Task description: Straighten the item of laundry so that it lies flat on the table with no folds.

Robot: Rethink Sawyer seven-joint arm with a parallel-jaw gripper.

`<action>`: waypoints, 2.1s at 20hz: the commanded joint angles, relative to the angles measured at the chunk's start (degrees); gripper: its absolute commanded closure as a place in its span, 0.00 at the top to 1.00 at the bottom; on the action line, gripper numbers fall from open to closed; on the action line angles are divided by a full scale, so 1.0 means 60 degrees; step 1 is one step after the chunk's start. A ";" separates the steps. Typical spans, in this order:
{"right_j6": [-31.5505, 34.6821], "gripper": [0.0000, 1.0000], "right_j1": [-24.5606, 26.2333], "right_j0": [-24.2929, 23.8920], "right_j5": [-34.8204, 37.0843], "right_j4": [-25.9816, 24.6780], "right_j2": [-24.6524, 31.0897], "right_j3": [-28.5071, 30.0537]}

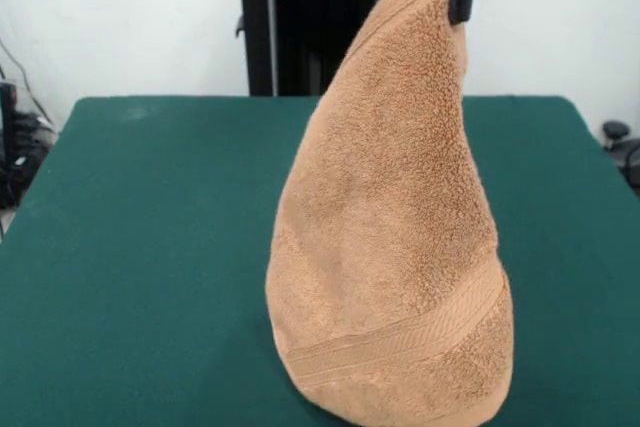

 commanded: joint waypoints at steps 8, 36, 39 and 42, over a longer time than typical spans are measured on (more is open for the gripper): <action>-0.1738 0.00 -0.0960 -0.1860 -0.2148 0.1262 0.2796 0.3025; -0.0450 0.00 0.0130 -0.1517 -0.2786 -0.0096 0.3120 0.3563; -0.0562 0.00 0.0270 -0.1844 -0.2392 0.0220 0.3323 0.3609; -0.0616 0.00 0.0354 -0.2078 -0.2174 0.0337 0.3469 0.3778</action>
